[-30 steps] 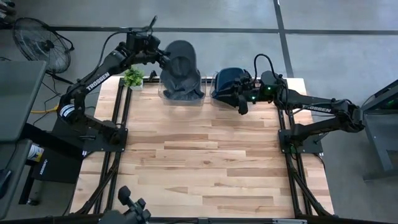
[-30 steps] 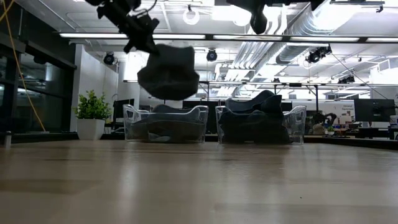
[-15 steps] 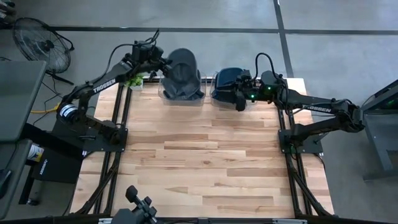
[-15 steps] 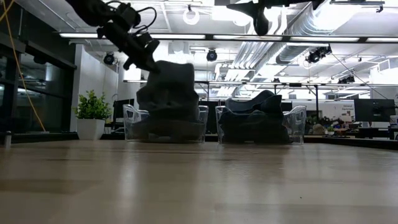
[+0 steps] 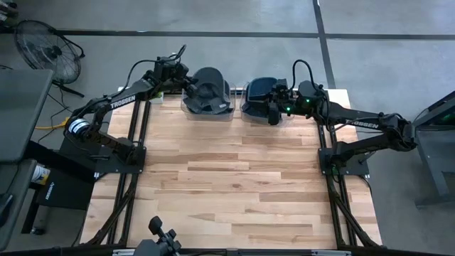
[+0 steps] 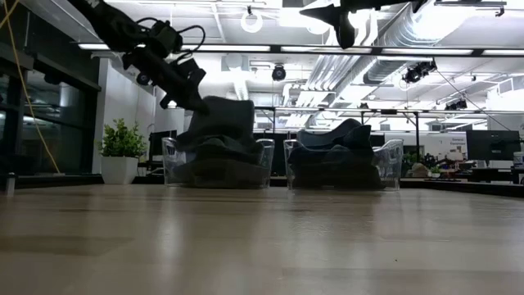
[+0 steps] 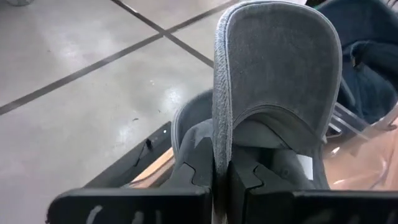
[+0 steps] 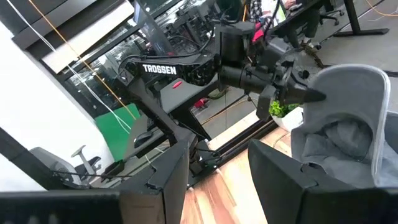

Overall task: Pick & Place hat
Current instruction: Put the gray cap into the left transparent bin

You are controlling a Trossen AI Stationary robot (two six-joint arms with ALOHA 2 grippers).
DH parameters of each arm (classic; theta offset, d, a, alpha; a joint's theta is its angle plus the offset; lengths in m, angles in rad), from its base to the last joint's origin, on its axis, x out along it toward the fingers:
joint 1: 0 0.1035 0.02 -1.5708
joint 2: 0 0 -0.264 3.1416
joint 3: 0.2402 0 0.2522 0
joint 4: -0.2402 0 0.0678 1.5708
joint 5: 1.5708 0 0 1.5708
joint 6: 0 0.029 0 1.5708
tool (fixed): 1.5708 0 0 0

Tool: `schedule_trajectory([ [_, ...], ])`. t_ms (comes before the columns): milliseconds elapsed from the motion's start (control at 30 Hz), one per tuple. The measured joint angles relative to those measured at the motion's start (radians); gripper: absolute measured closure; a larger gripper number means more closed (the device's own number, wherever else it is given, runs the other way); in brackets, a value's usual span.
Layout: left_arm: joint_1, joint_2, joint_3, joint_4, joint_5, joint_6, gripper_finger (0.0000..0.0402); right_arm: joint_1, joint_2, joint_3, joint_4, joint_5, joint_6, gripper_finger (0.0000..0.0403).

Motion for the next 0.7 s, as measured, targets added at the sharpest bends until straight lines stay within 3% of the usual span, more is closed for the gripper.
schedule_trajectory([
  [467, -0.031, 0.139, -0.01, -0.006, 0.117, -0.046, 0.0398, 0.0, 0.0, 0.0, -0.013, 0.048, -0.008, 0.0242],
  [700, -0.039, 0.206, -0.009, 0.037, 0.091, -0.05, 0.0398, 0.0, 0.0, 0.0, -0.037, 0.079, -0.001, 0.0242],
])
